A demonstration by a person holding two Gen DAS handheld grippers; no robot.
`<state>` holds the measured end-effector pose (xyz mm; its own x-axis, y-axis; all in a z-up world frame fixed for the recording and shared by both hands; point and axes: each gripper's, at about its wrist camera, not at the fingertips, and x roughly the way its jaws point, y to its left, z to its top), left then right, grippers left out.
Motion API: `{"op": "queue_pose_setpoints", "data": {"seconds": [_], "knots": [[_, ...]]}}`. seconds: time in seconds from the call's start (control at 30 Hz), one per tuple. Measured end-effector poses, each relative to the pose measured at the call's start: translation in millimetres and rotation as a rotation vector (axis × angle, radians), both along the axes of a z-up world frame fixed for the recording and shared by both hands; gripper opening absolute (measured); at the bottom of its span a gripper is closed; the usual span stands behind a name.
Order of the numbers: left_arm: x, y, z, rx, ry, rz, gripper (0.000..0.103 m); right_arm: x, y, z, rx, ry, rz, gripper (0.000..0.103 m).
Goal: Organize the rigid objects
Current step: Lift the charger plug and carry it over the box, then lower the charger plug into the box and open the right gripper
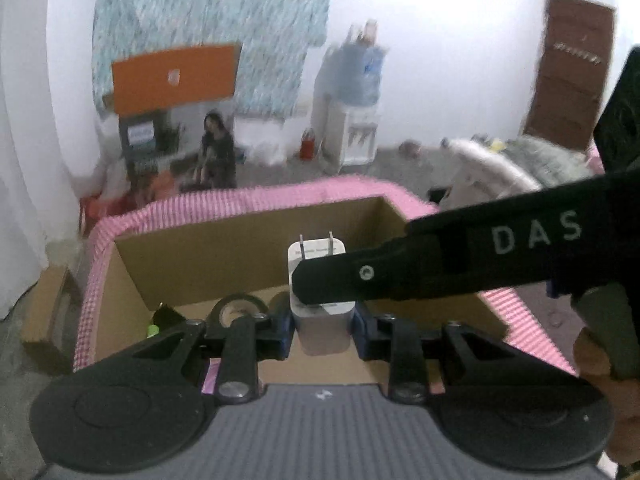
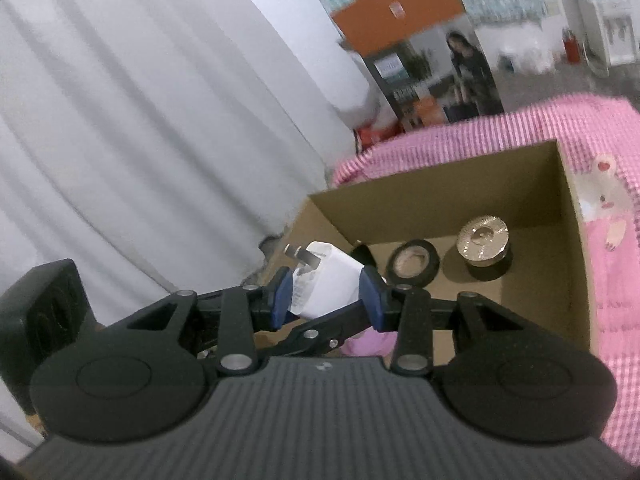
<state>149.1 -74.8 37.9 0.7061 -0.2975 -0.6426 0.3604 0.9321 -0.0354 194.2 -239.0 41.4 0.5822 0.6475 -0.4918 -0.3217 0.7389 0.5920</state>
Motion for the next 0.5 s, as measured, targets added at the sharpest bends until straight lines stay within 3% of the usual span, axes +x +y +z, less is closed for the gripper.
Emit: {"op": "queue_pose_setpoints", "data": {"seconds": [0.23, 0.5], "knots": [[65.7, -2.5, -35.1, 0.029, 0.233, 0.052, 0.03, 67.2, -3.2, -37.4, -0.027, 0.206, 0.029, 0.038], [97.4, -3.3, -56.8, 0.053, 0.374, 0.104, 0.03, 97.8, 3.5, -67.4, -0.06, 0.312, 0.063, 0.039]]}}
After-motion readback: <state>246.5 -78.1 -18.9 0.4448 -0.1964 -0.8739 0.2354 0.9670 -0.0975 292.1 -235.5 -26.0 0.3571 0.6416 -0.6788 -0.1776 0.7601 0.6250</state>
